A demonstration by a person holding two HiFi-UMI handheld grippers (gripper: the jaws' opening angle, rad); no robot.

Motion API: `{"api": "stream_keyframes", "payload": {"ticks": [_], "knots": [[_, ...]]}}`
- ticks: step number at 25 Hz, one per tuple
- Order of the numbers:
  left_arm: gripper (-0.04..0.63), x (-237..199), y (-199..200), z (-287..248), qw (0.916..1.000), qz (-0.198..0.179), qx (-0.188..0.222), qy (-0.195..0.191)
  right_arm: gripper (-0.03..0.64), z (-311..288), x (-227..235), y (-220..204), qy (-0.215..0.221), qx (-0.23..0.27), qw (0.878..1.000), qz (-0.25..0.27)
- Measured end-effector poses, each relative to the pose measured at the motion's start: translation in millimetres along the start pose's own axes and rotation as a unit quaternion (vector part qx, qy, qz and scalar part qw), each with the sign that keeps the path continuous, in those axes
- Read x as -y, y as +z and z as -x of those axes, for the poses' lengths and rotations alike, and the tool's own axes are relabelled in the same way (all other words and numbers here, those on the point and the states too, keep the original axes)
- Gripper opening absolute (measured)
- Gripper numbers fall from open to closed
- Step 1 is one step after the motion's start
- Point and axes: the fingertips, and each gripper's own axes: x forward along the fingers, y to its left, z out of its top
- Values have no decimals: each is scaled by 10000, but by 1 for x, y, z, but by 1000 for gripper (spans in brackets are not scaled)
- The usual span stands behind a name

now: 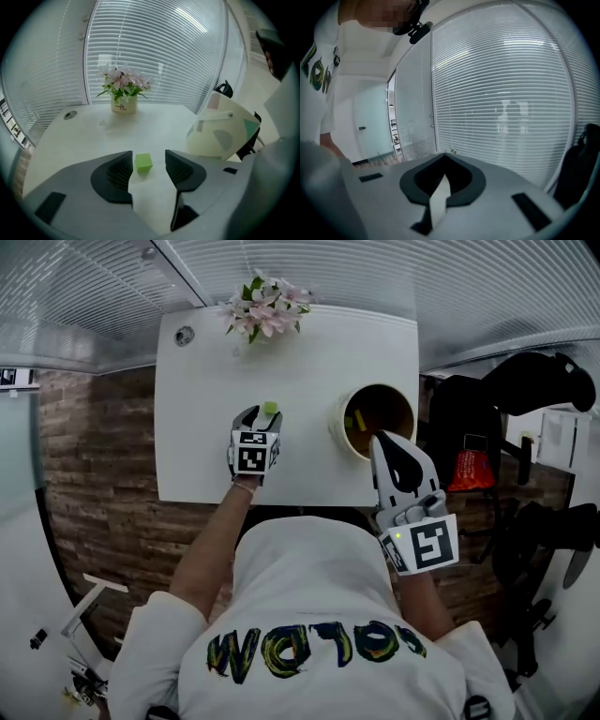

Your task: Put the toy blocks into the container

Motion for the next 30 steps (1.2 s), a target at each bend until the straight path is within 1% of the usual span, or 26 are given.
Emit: {"api": "stream_keyframes", "payload": {"ticks": [5,9,11,14,16,24,27,30], "knots": [[229,-7,-18,-29,9994,-22,-356,20,8,-5,4,-3,0,-64,10000,-38],[227,-10,-24,-43,9987,-35,-497,85,8,-7,9,-8,-30,-136,9999,-90],[208,-12,-25,-47,9983,0,-554,164,8,-8,11,-11,-35,-163,9998,-111],[173,-13,-26,-52,9985,105,-516,161,8,-9,13,-14,-30,-195,9997,-137],[166,-13,-24,-55,9987,81,-484,150,8,-10,14,-17,-23,-219,9996,-157],[161,-11,-21,-50,9987,6,-473,167,8,-8,16,-15,-24,-197,9997,-134],[161,-8,-13,-44,9992,14,-368,136,8,-7,16,-11,-22,-155,9998,-86],[161,-5,4,-32,9997,48,-199,95,8,-6,14,-5,-7,-79,10000,-38]]}}
